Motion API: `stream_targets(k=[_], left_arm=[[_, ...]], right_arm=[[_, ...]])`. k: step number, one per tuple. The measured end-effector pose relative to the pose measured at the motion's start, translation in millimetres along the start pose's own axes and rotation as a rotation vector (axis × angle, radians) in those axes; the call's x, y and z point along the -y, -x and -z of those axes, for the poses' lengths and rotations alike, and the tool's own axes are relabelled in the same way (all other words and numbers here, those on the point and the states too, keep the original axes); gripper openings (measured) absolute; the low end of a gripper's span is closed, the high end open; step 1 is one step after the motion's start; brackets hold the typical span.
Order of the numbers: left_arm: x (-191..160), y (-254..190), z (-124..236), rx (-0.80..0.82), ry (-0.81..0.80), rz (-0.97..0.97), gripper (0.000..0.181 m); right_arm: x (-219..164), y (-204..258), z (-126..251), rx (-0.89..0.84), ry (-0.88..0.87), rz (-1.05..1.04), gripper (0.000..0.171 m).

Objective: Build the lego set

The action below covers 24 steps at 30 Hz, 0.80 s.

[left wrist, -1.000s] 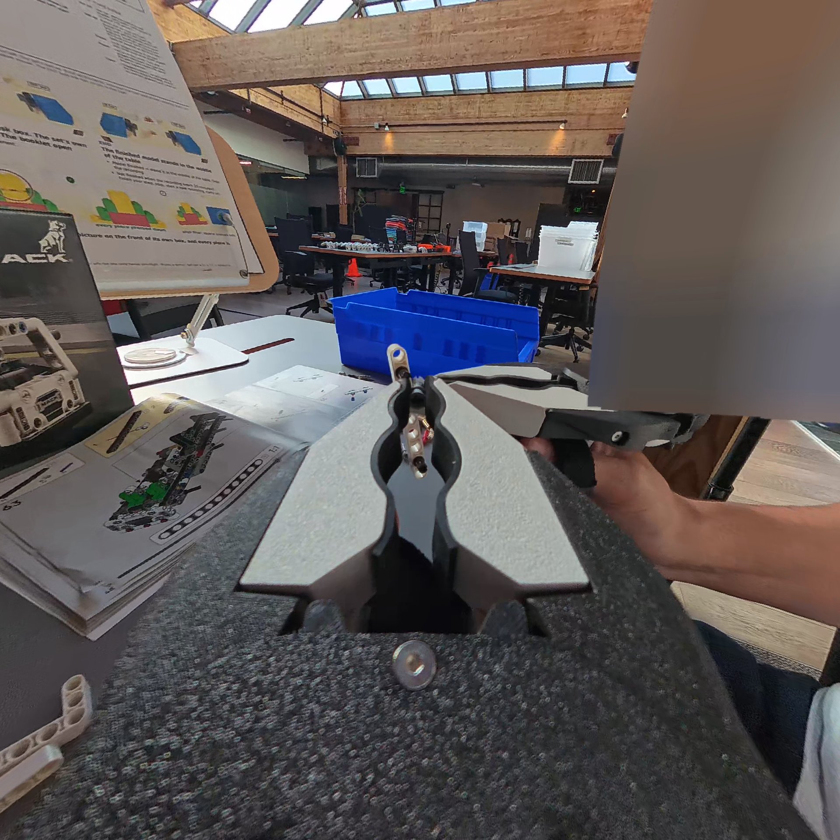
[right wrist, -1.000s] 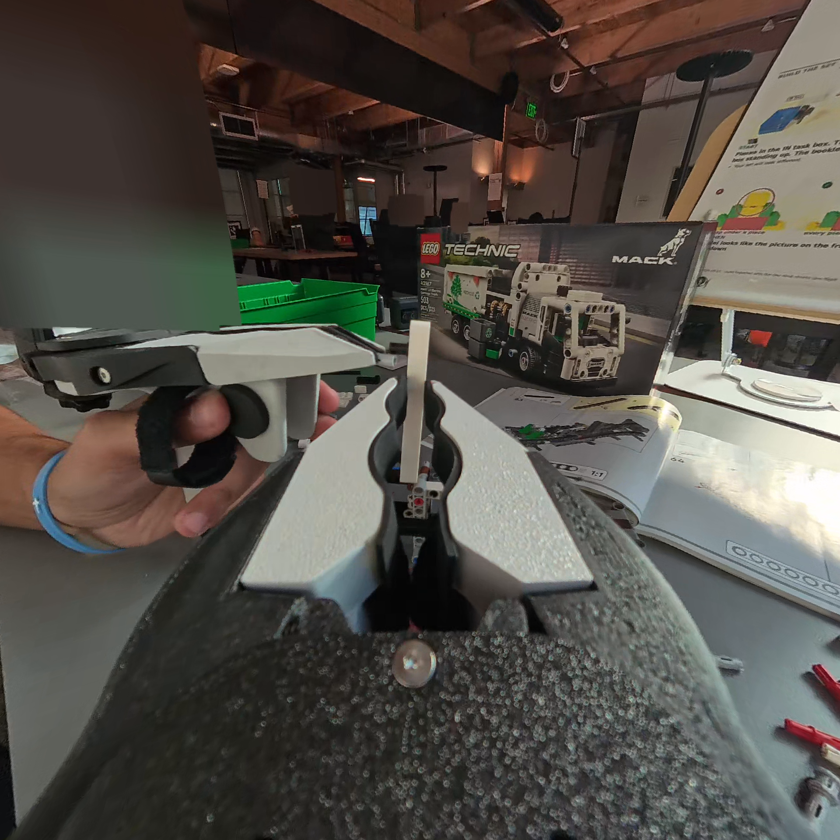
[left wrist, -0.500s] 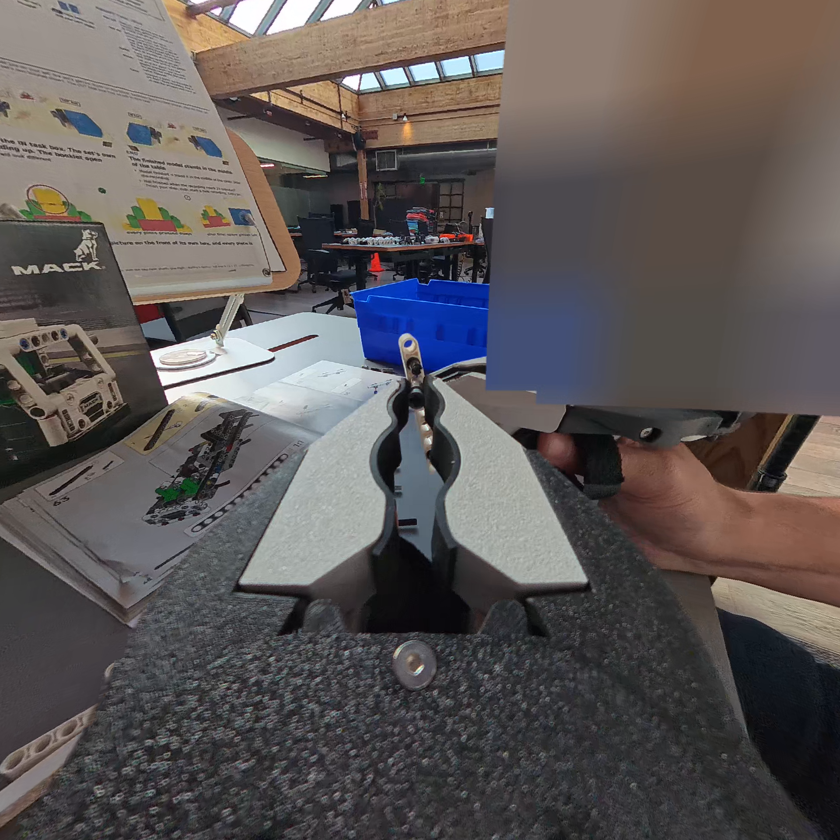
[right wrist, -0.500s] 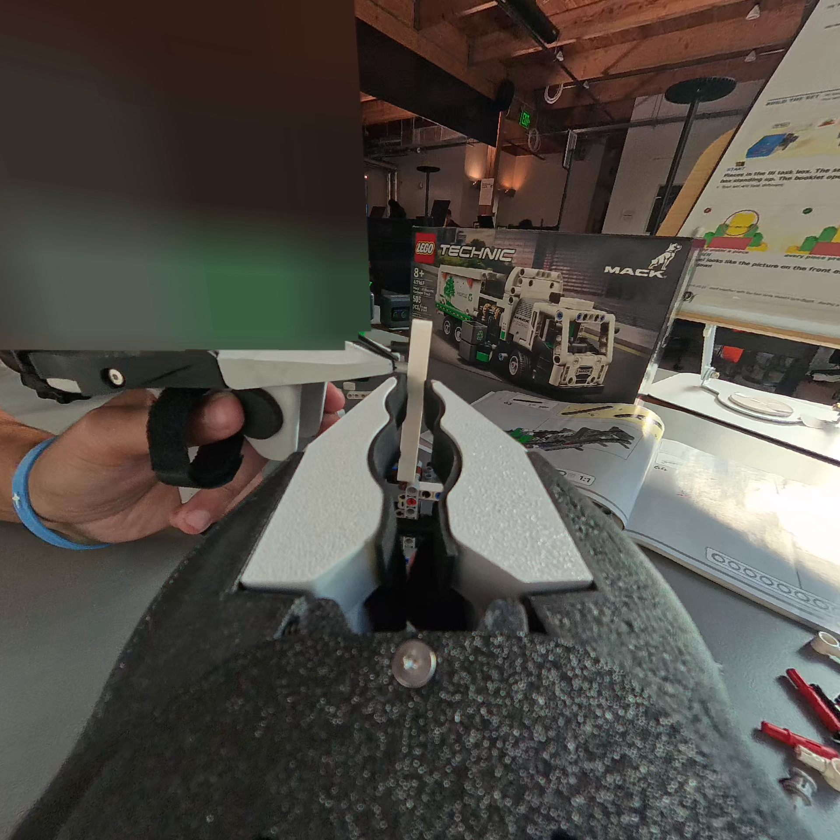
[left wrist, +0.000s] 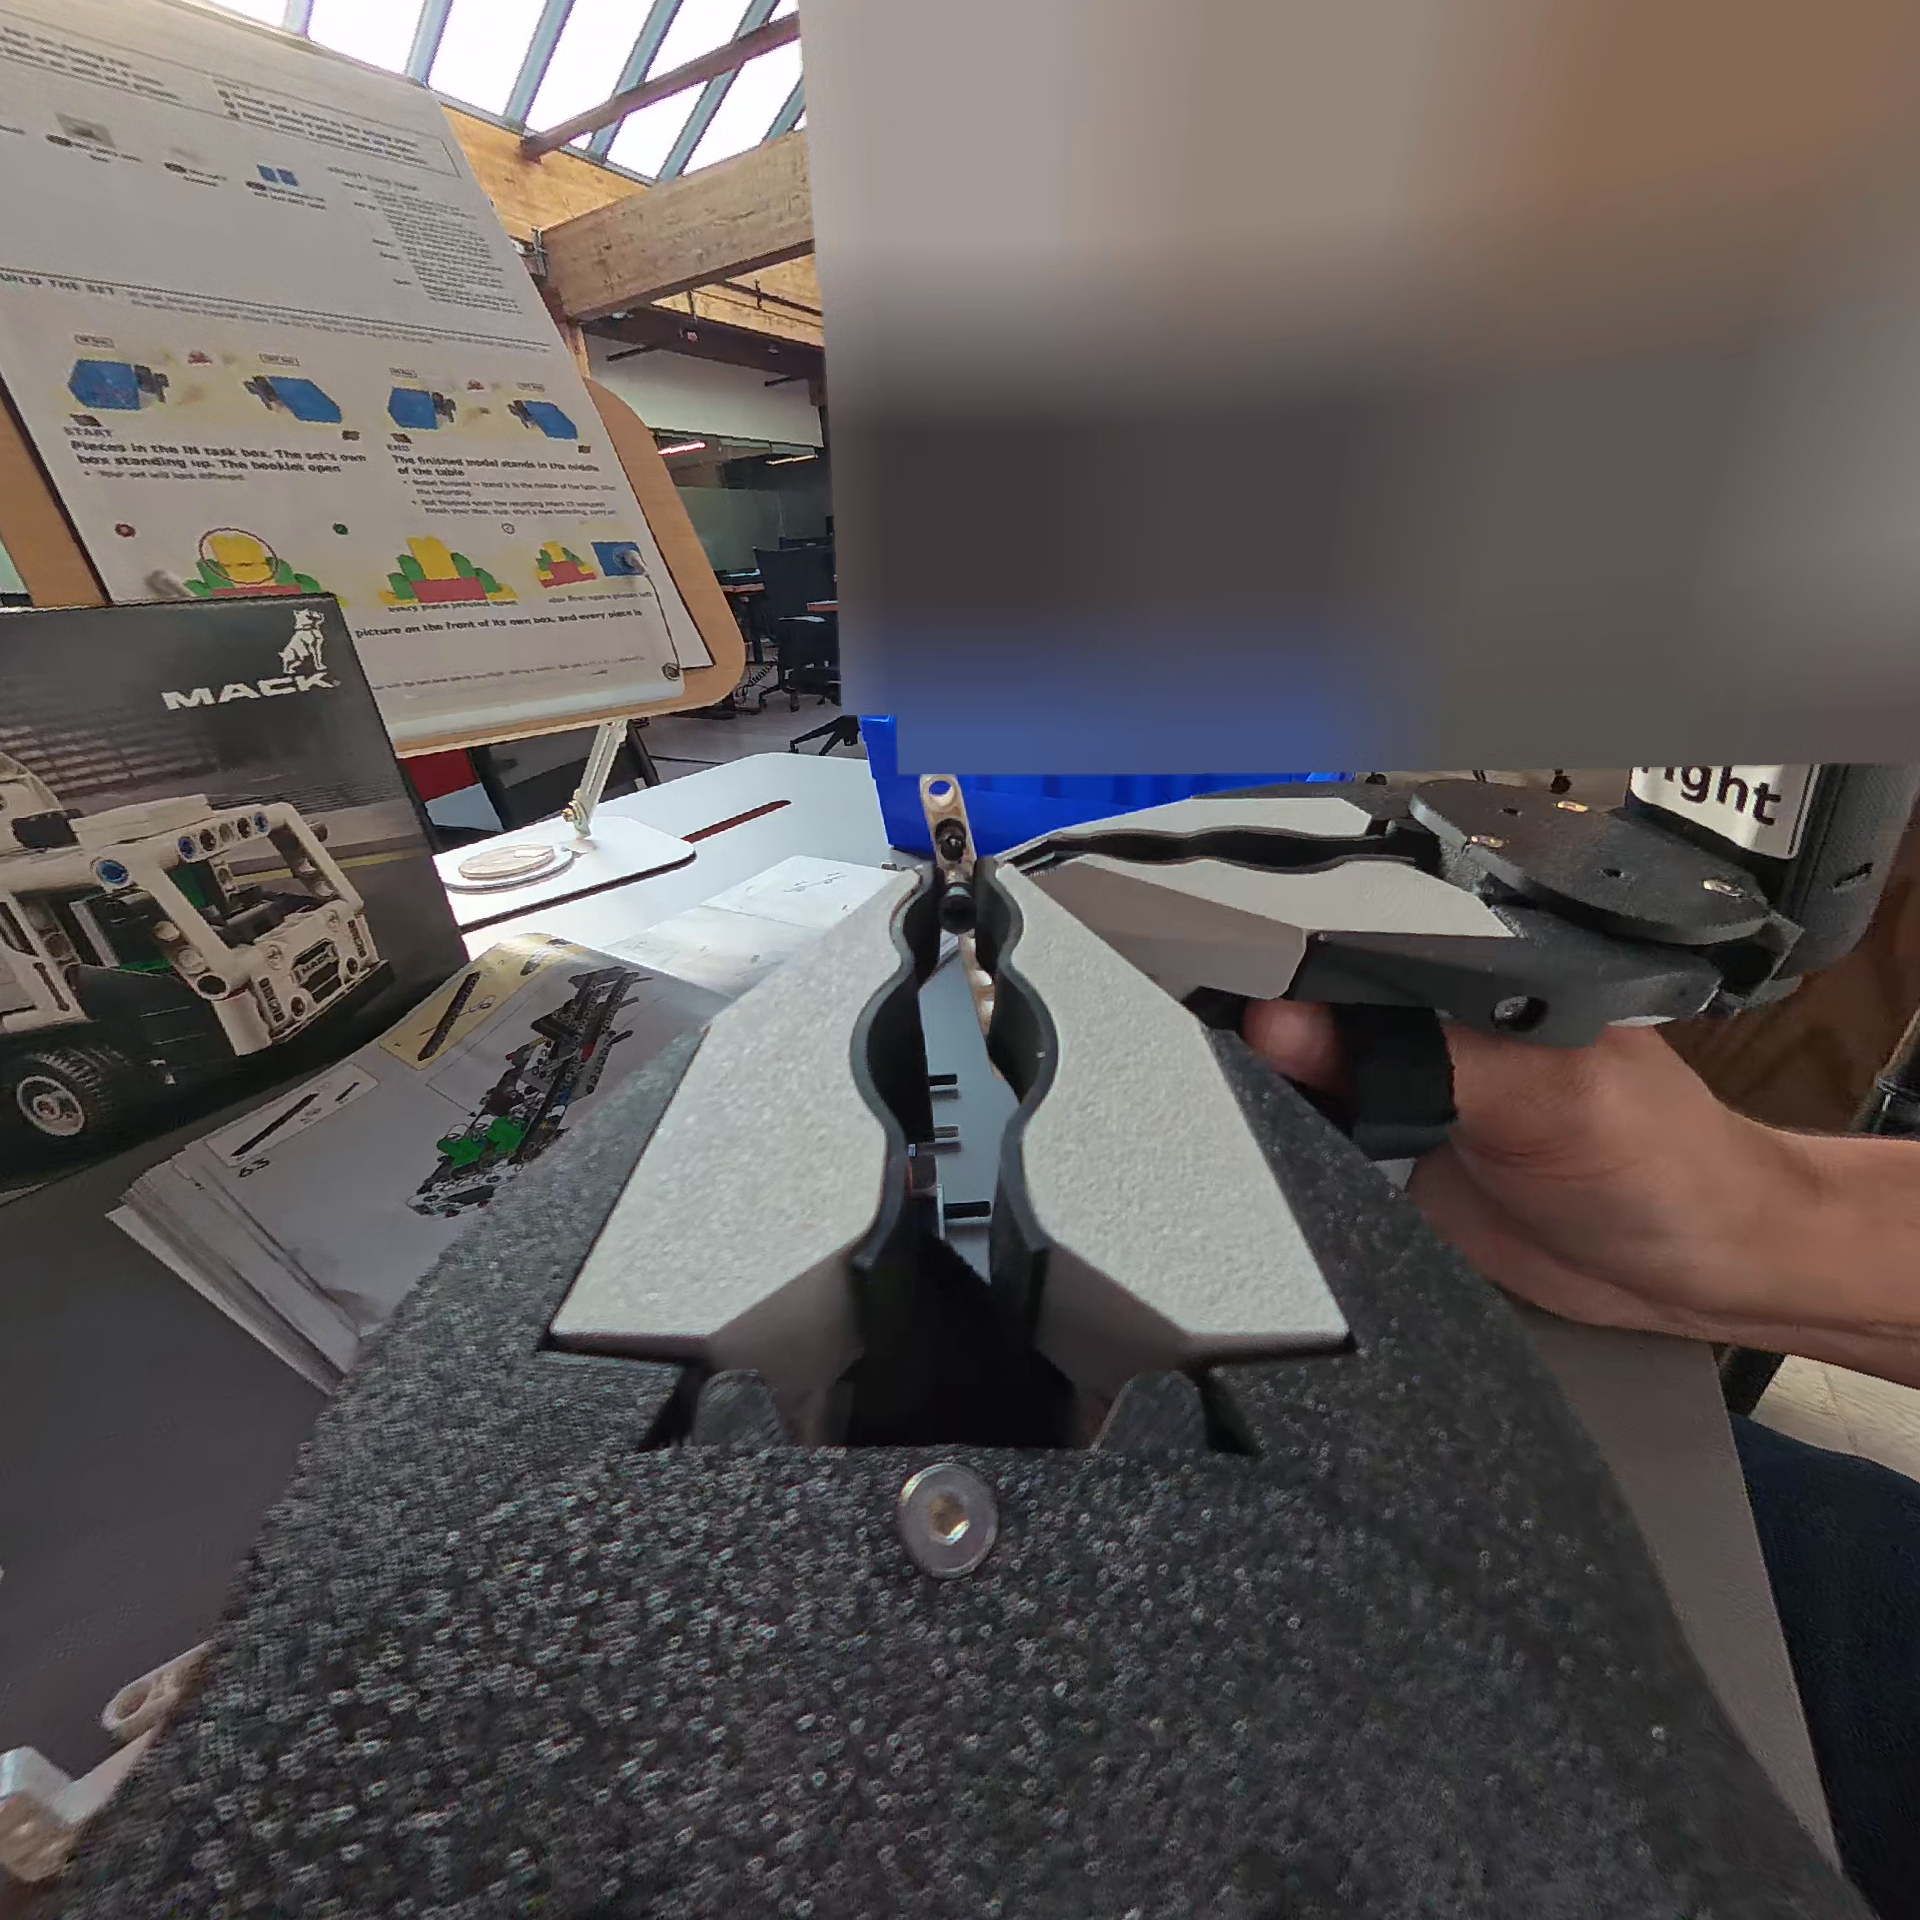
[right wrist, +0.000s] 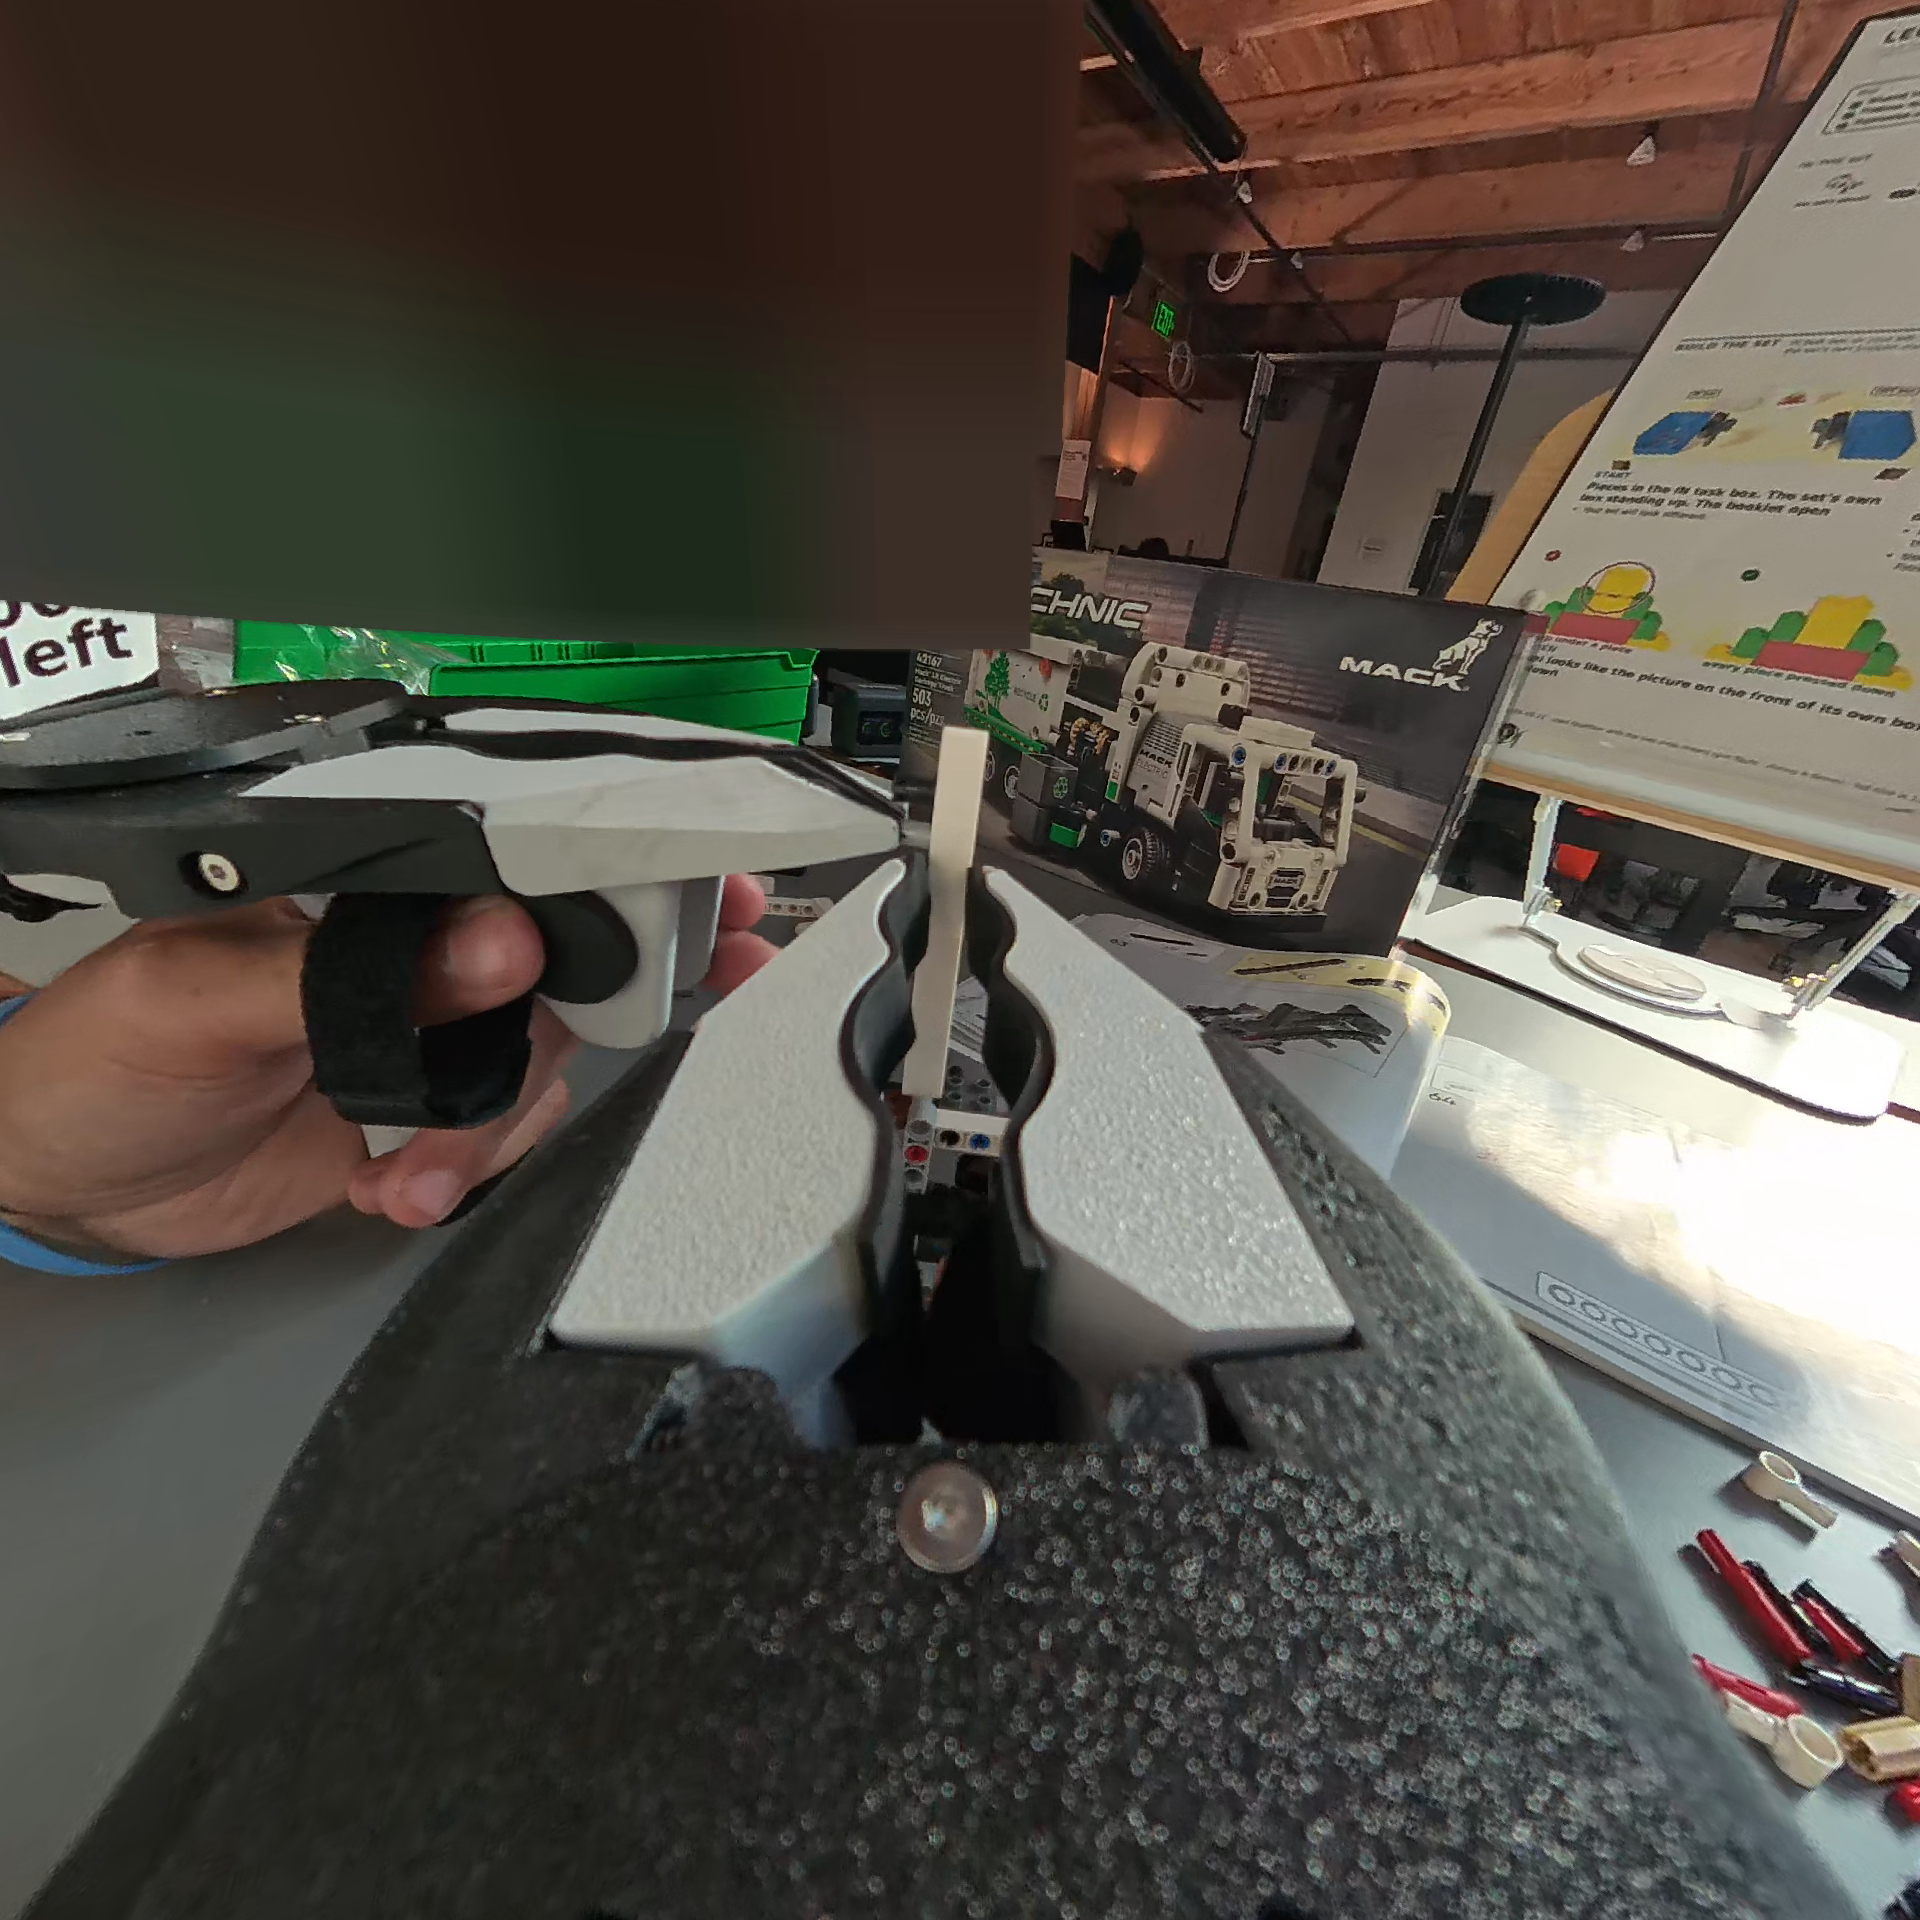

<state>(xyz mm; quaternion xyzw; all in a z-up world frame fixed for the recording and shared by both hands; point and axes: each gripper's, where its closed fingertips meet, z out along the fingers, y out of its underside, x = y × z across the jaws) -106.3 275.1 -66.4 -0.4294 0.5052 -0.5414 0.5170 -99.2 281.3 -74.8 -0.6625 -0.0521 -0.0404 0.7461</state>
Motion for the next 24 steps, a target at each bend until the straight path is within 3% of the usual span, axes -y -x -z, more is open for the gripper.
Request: stream_targets(k=[7,17,24], left_arm=[[-1.4,2.4,0.1,0.041,0.011,-0.043,0.004],[0.1,2.3,0.8,-0.004,-0.009,0.091,0.004],[4.0,-2.4,2.8,-0.023,-0.039,0.031,0.003]], right_arm=[[-1.4,0.2,-1.9,-0.020,0.012,0.033,0.006],[0.3,0.0,-1.5,-0.095,0.025,0.183,0.006],[5.0,3.8,0.8,-0.017,-0.023,0.059,0.006]])
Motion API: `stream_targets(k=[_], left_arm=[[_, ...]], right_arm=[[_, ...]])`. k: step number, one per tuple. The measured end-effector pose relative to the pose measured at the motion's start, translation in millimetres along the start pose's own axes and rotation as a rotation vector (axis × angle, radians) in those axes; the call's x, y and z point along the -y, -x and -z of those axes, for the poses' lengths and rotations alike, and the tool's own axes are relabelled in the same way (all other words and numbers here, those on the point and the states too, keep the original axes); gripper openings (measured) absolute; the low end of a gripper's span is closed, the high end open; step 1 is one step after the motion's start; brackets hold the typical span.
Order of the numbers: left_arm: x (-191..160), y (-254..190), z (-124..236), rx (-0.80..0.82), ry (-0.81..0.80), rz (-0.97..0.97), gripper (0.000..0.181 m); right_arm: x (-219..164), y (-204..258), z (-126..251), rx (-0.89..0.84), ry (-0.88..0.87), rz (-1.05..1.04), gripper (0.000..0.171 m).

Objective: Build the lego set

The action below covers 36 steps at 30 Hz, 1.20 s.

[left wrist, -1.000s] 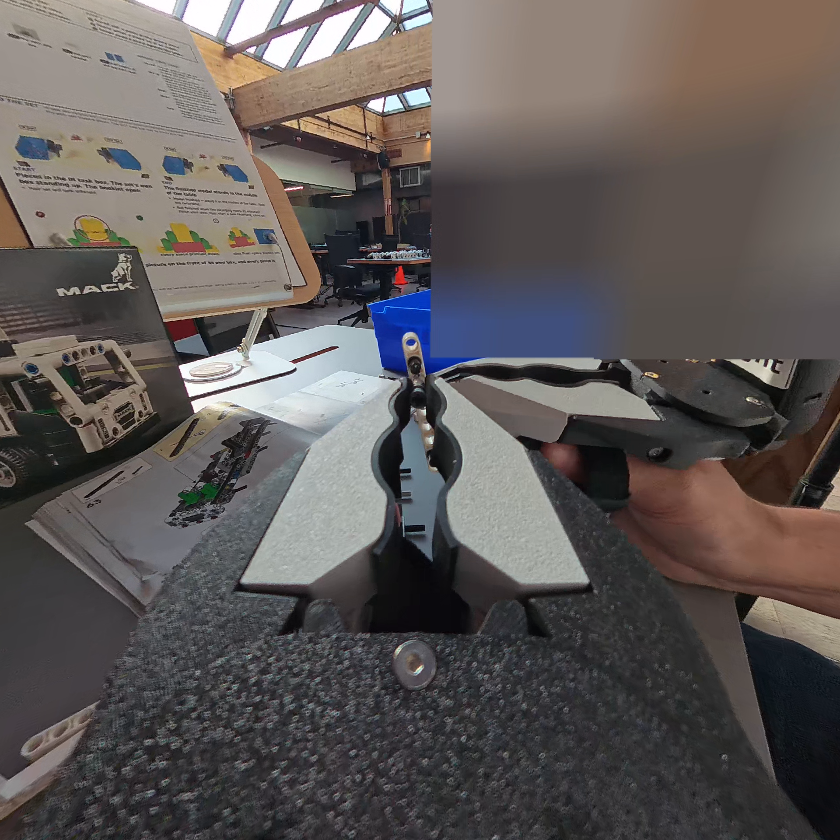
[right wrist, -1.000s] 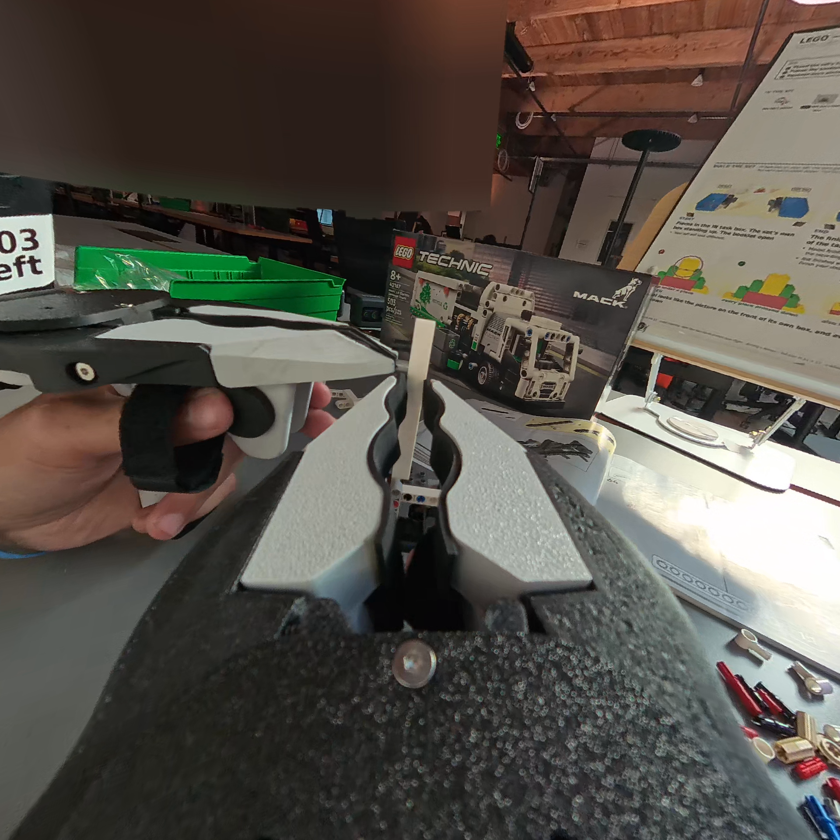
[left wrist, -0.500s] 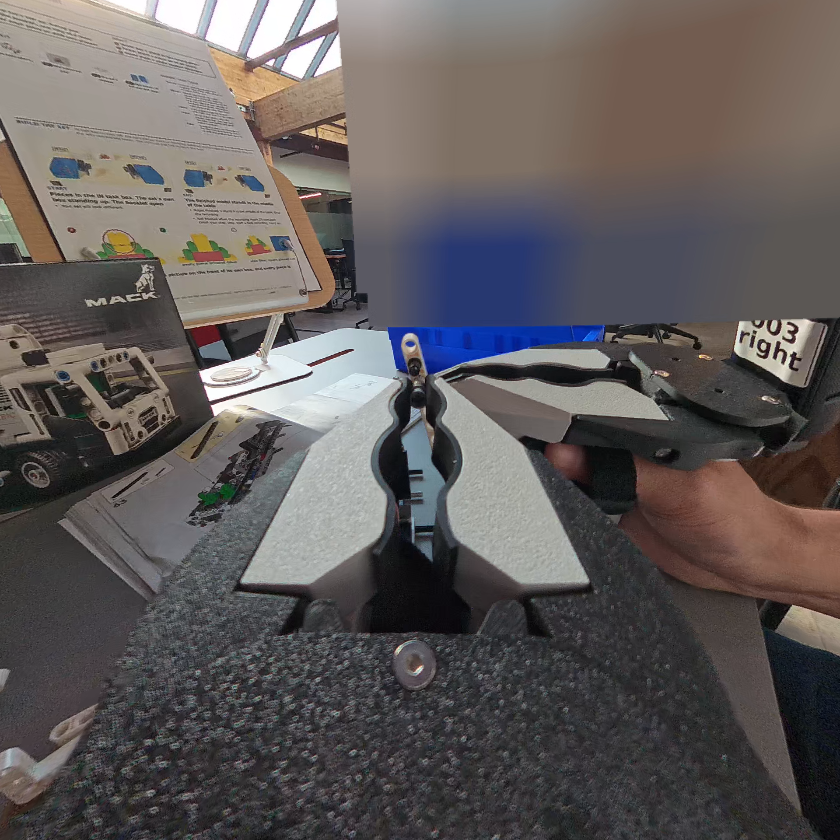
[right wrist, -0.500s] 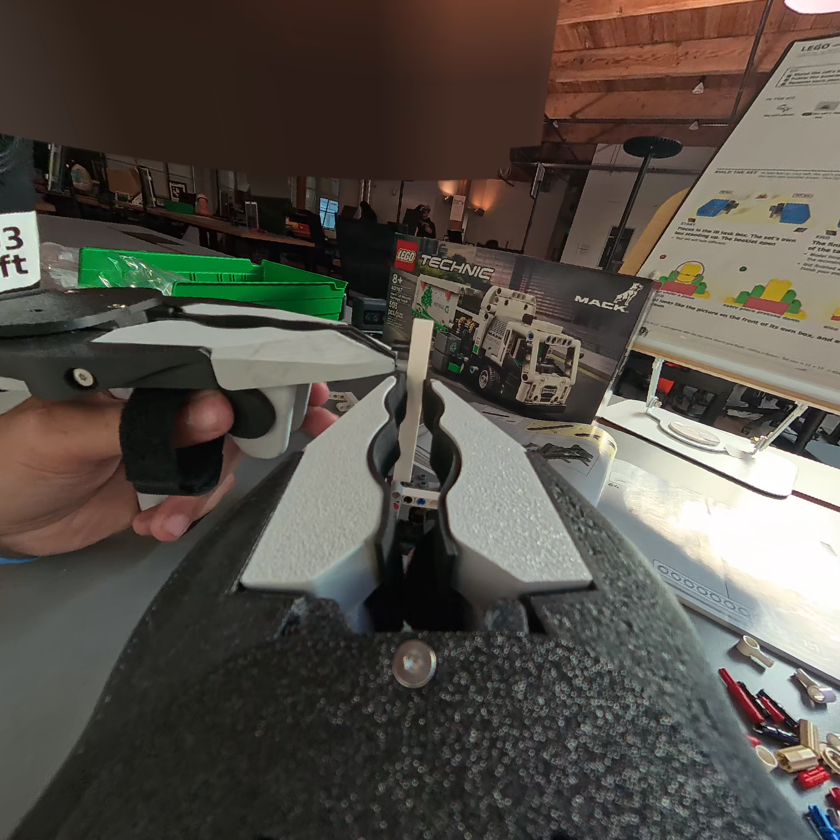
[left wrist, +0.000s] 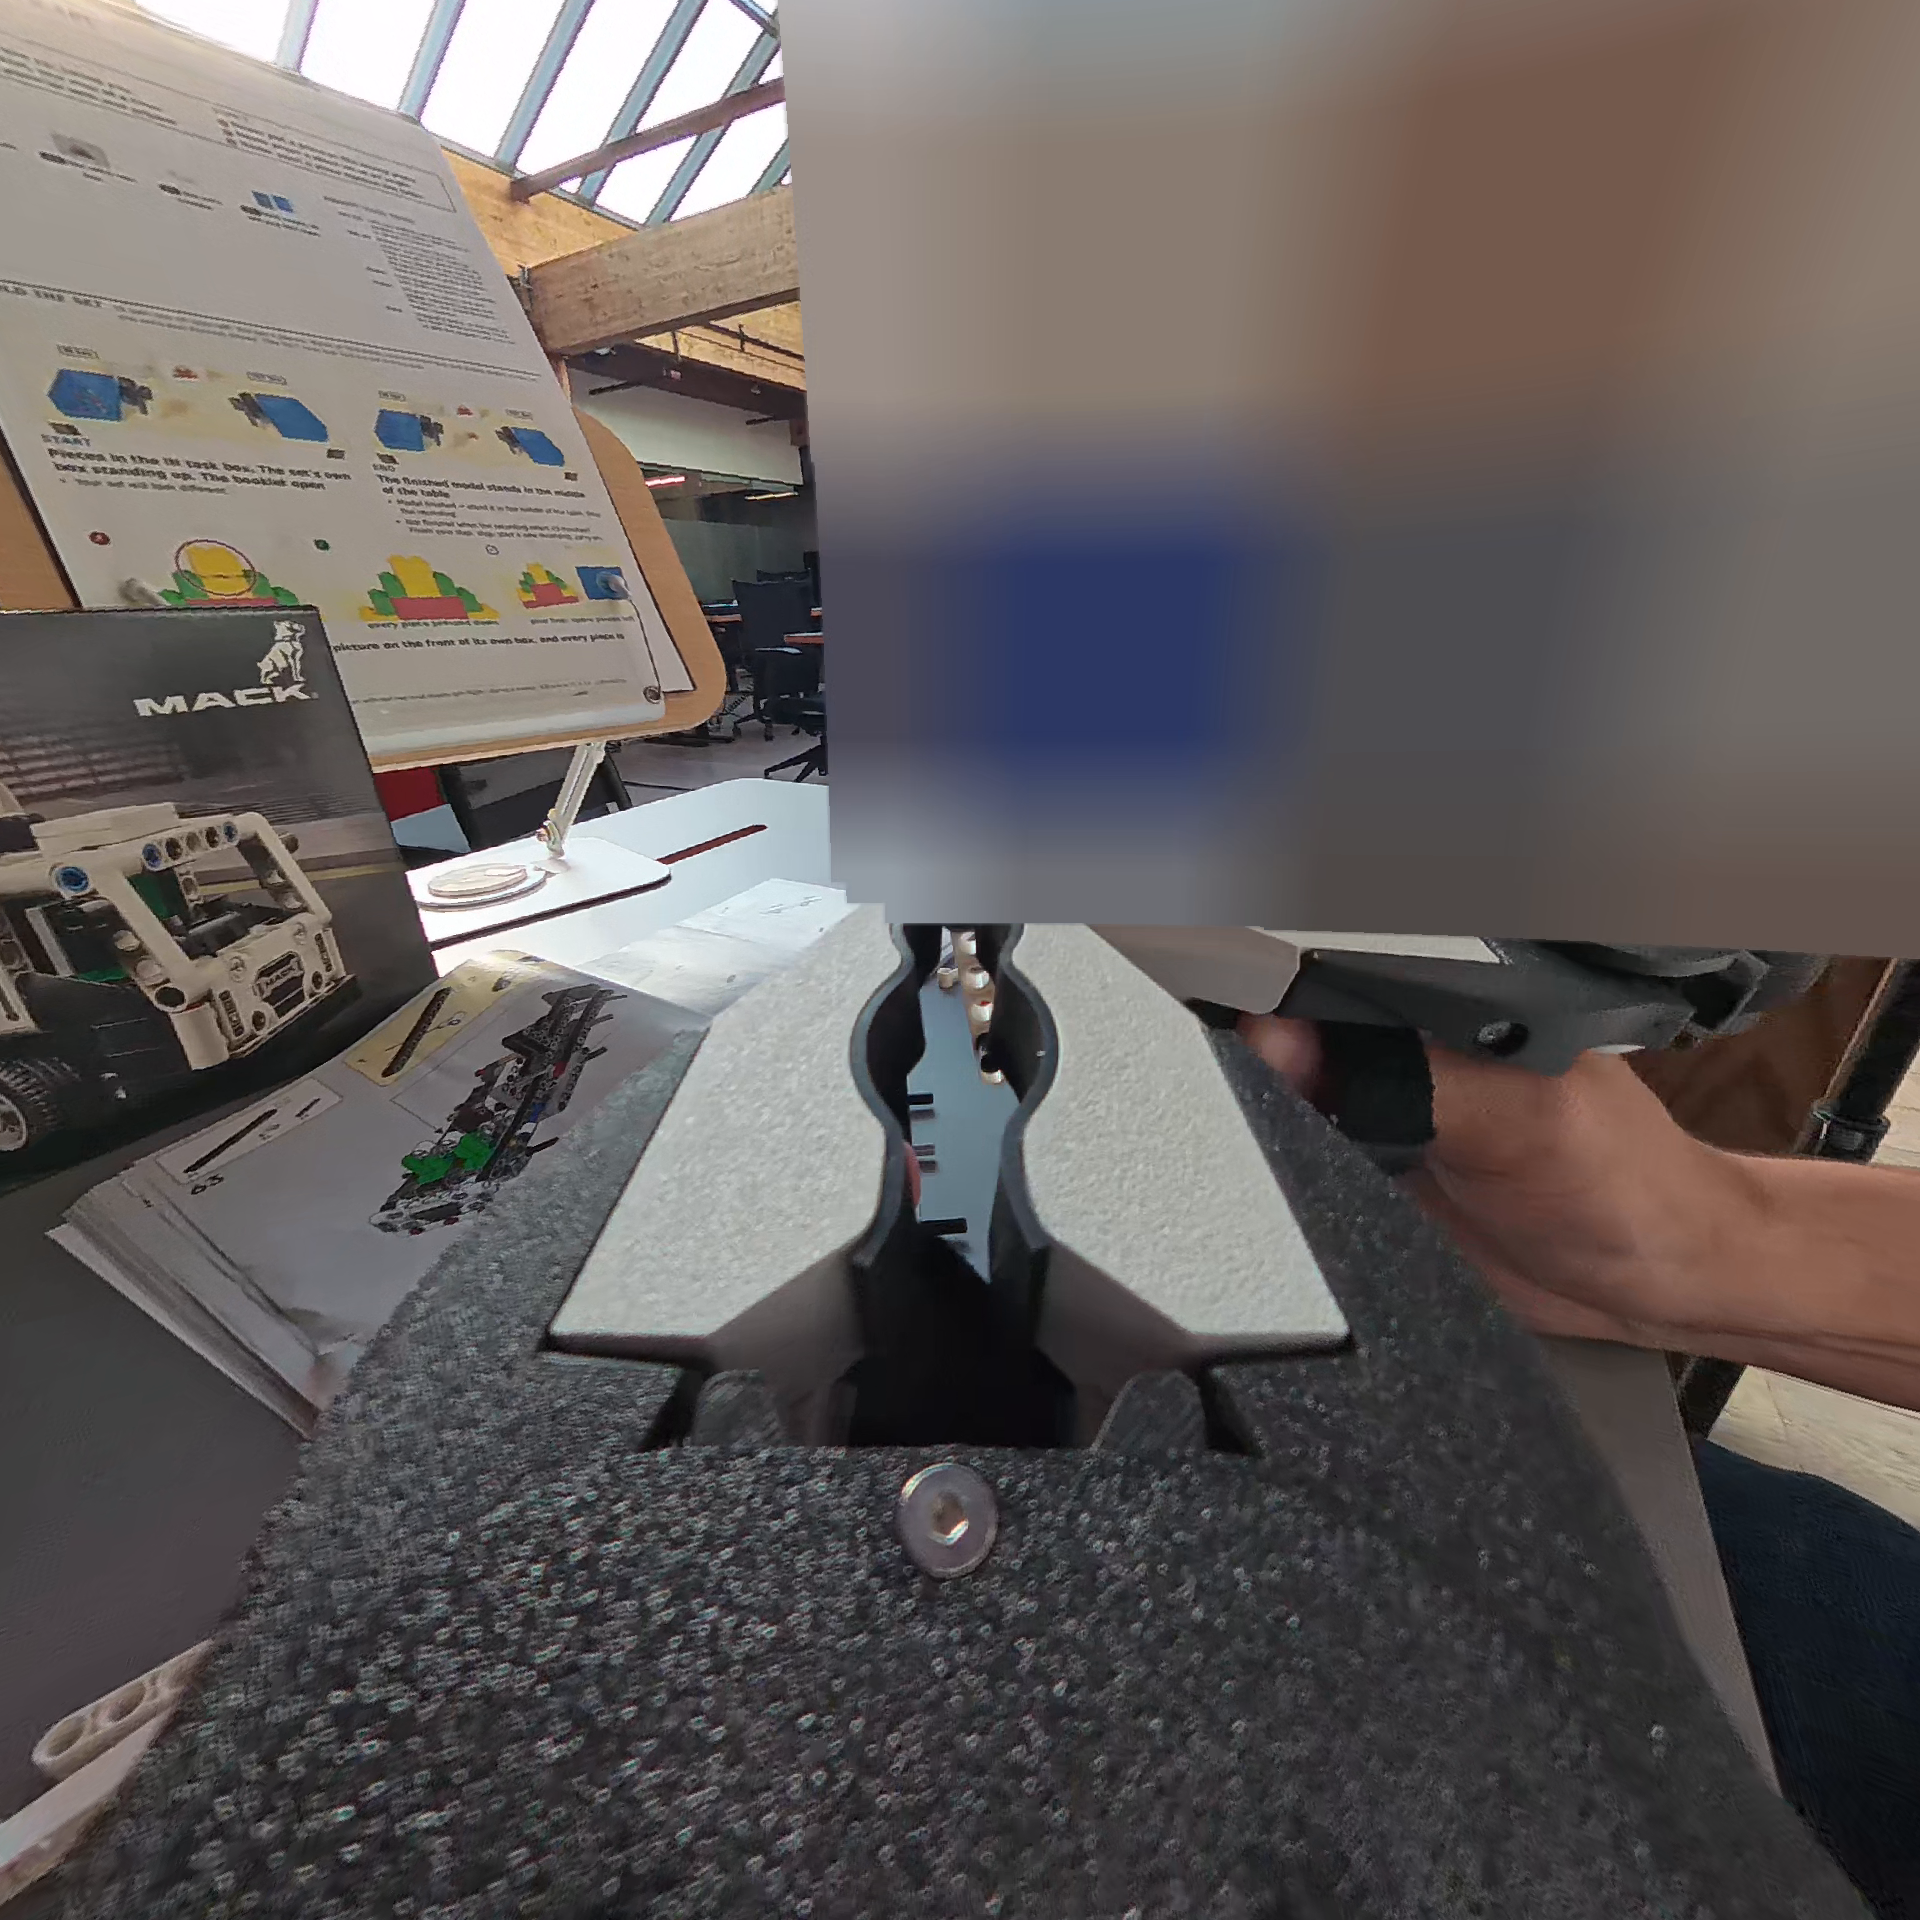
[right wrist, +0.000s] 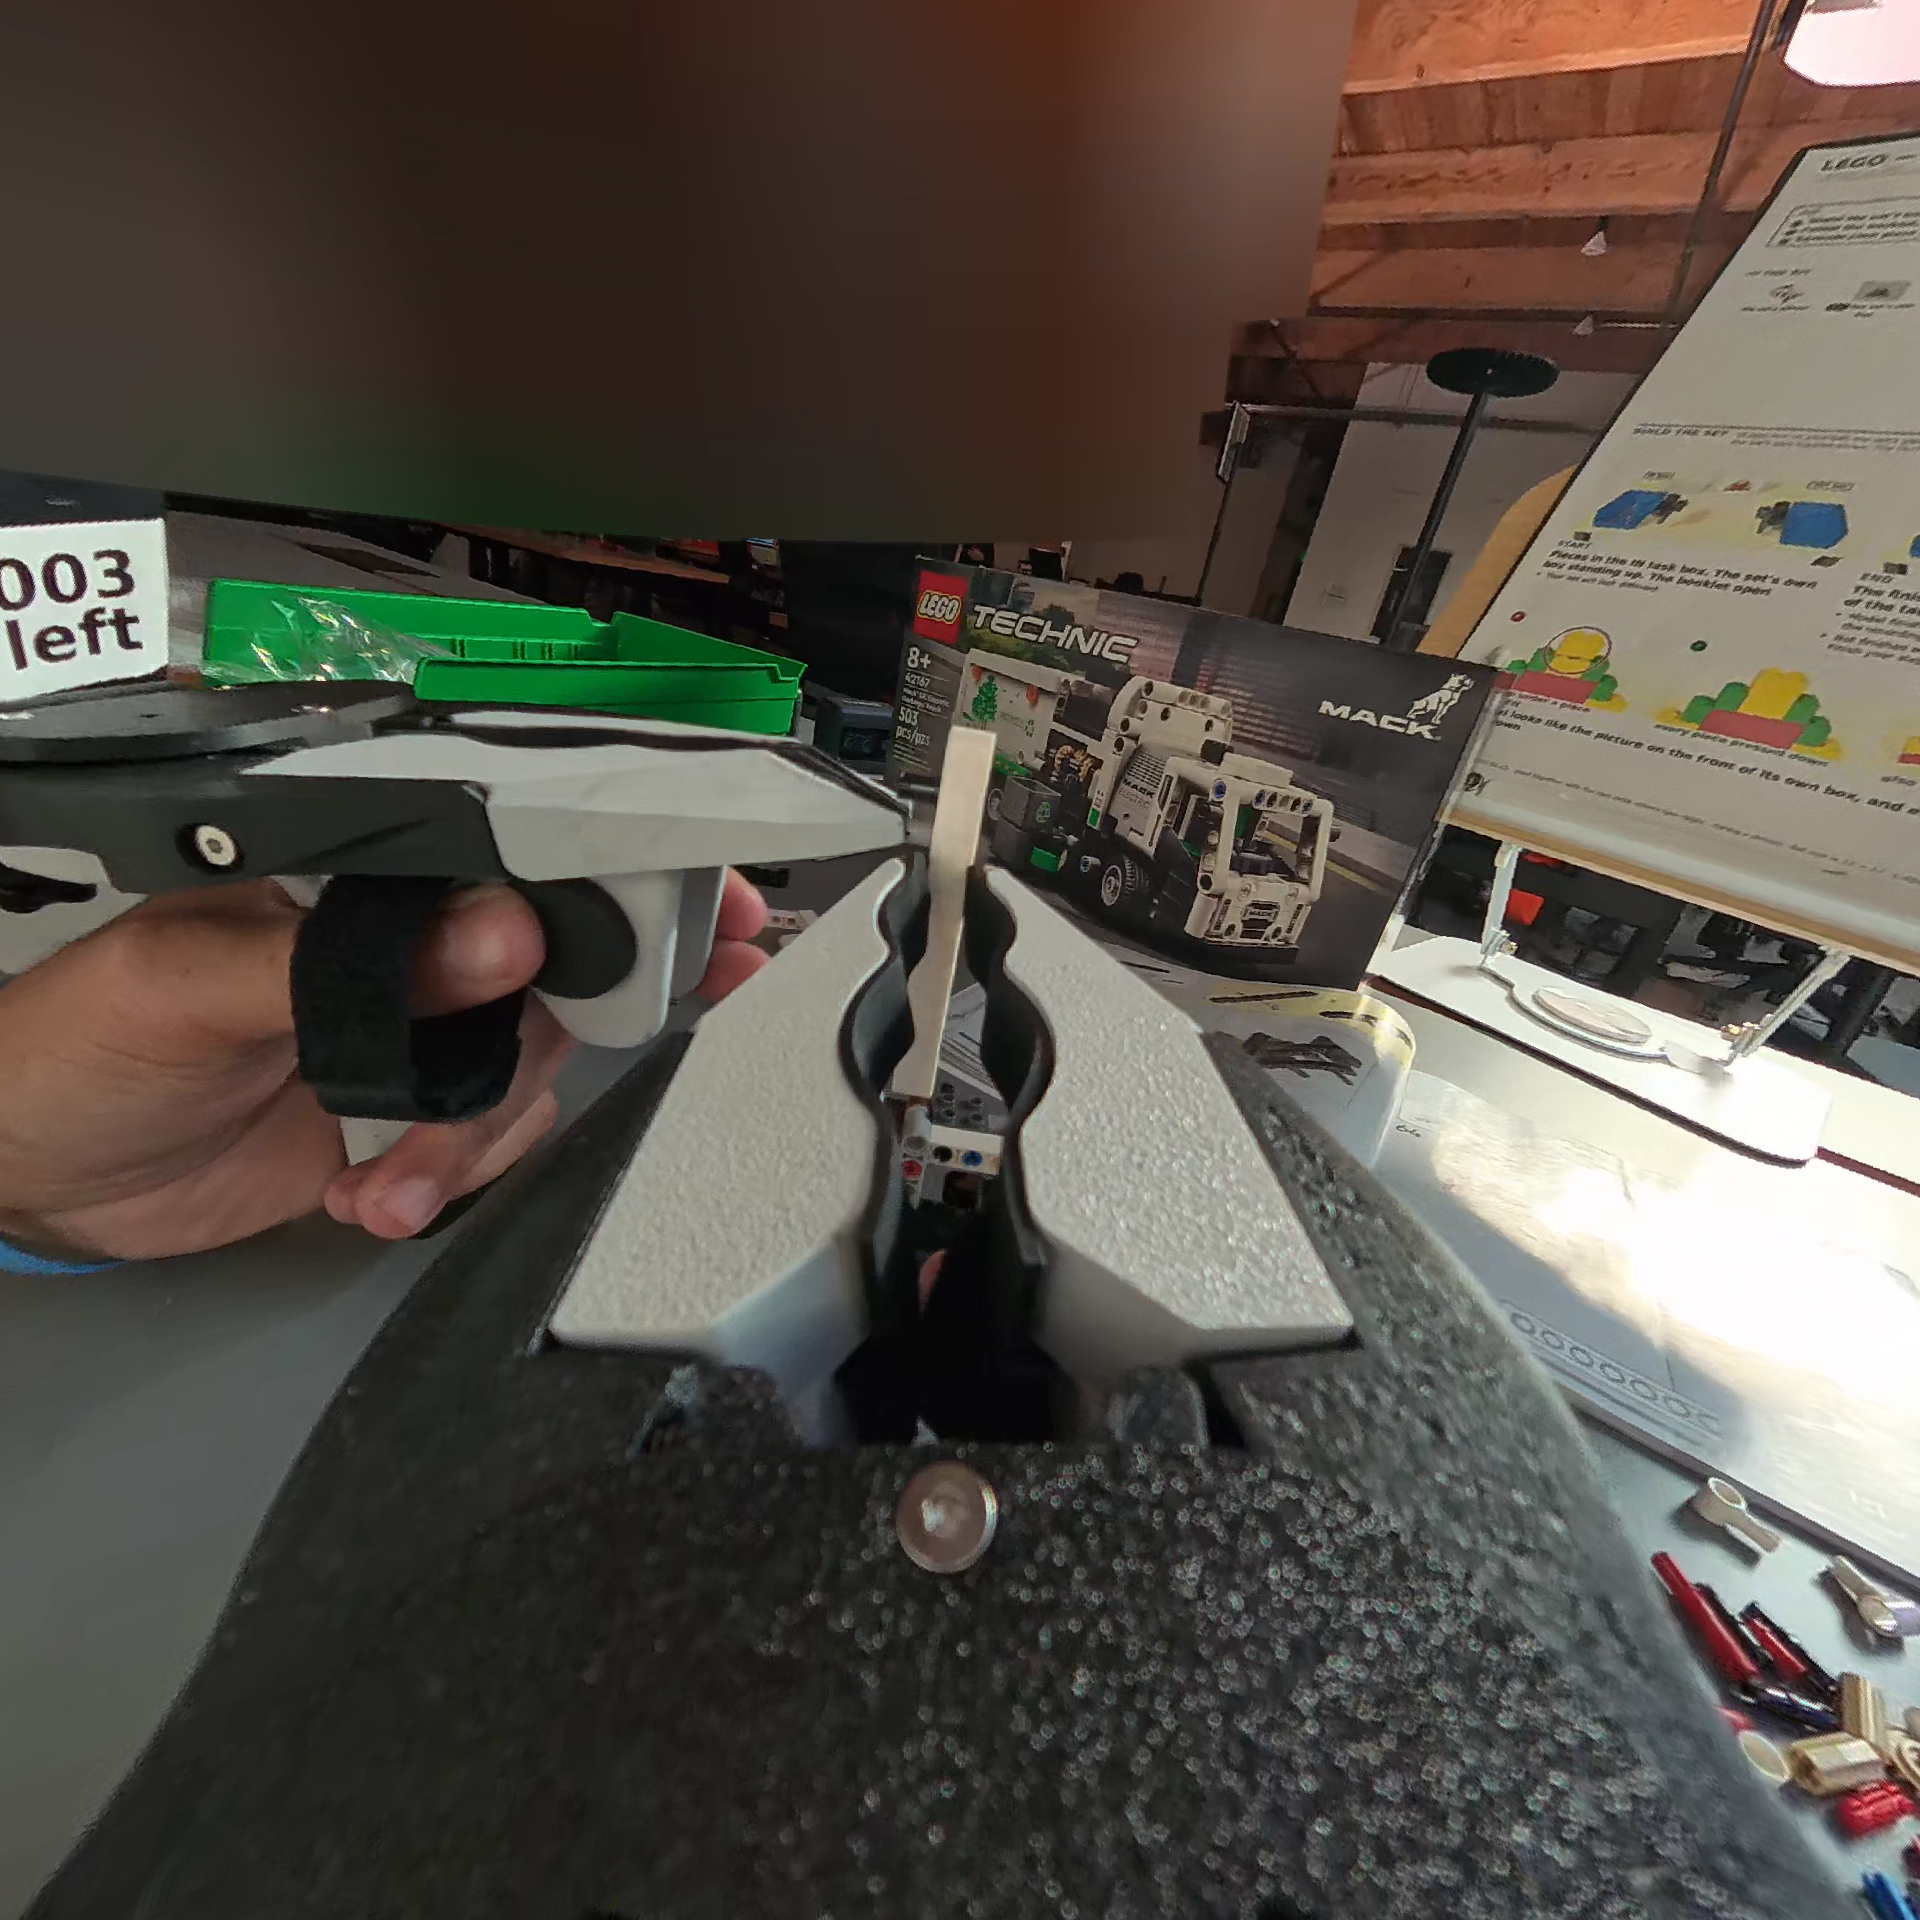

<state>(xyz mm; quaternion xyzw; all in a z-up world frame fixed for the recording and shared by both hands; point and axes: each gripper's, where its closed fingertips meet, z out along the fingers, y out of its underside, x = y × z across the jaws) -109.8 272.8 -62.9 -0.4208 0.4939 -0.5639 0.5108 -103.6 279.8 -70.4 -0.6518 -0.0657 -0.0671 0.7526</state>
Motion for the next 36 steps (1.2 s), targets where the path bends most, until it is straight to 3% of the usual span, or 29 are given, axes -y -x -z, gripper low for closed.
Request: stream_targets(k=[8,18,23,36], left_arm=[[-5,2,-2,-0.012,0.025,0.001,0.003],[-8,2,-5,-0.032,0.050,0.011,0.005],[-6,-3,-3,-0.054,0.035,-0.018,0.002],[-10,0,-4,-0.062,0.064,0.018,0.006]], right_arm=[[-4,3,-1,-0.016,0.038,0.105,0.006],[-9,-1,-4,0.044,0.034,-0.055,0.006],[-13,-22,1,-0.012,0.043,-0.154,0.006],[-11,-17,2,-0.037,0.053,-0.029,0.006]])
